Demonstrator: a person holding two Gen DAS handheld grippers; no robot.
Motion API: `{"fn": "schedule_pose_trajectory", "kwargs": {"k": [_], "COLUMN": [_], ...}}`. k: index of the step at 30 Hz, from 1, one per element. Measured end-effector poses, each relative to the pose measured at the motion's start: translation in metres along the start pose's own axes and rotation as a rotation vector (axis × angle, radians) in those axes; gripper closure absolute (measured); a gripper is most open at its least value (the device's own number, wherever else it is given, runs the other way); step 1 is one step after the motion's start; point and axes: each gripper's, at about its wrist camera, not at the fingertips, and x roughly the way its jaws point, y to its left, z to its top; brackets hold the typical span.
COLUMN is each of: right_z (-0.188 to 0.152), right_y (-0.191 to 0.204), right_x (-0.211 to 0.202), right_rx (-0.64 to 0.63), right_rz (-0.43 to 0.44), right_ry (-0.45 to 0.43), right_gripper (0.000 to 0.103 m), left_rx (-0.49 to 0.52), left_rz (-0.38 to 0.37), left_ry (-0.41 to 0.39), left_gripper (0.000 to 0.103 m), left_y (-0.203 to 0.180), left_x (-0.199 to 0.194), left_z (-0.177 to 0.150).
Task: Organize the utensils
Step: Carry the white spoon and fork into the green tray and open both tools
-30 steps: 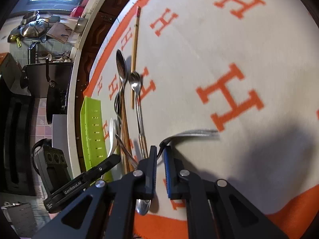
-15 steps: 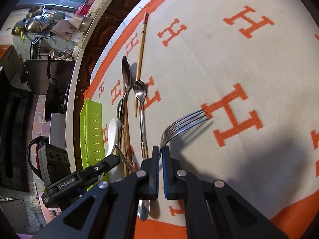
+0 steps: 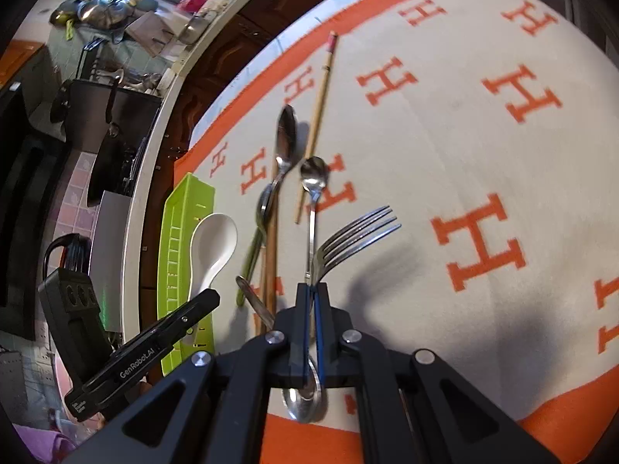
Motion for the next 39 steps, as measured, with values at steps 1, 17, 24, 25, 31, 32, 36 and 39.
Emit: {"fn": "schedule_pose_trajectory", "kwargs": {"k": [1,17,24,25,31,32,36,39], "right_z": [0.001,0.008,0.007,0.007,0.002,0.001,-0.006,-0.008], "right_y": [0.004,0.128,0.182,0.186,0.211,0.213,0.224,0.227], "right_x": [-0.002,-0.032,-0.011,-0.006,0.044,0.053,0.079,0.1], "right_rx": [-0.012,-0.279,-0.381,-0.39,-0.438,-0.455,-0.537,-0.584], "right_rz": [-0.002,0.103,0.147,0.147,0.119,0.107,0.034,-0.007], "right_ry": [-0.006,-0.072,-0.04,-0.032,0.061,0.083,0.123,0.16], "right_gripper": [0.101,0.101,0.101,0.101,0.101,0.101,0.101,0.101], "left_rx": [0.0,-0.04,-0.12,-0.131,-0.157,-0.164,-0.189,-0.202], "left_rz": [0.001,0.132,0.206,0.209,0.224,0.221,0.214,0.203], "left_ry": [-0.013,-0.225,-0.278,-0.28,-0.27,-0.268,-0.25,-0.226], "left_gripper": [0.1,0.1,0.1,0.1,0.1,0.1,0.1,0.1], "left_y": [0.001,0.051,0.102,0.108,0.128,0.132,0.138,0.141], "left_x": [-0.005,-0.102,-0.12,-0.118,-0.105,-0.103,-0.092,-0.083], "left_z": [-0.001,-0.009,-0.026,-0.03,-0.045,-0.047,-0.049,-0.051]}}
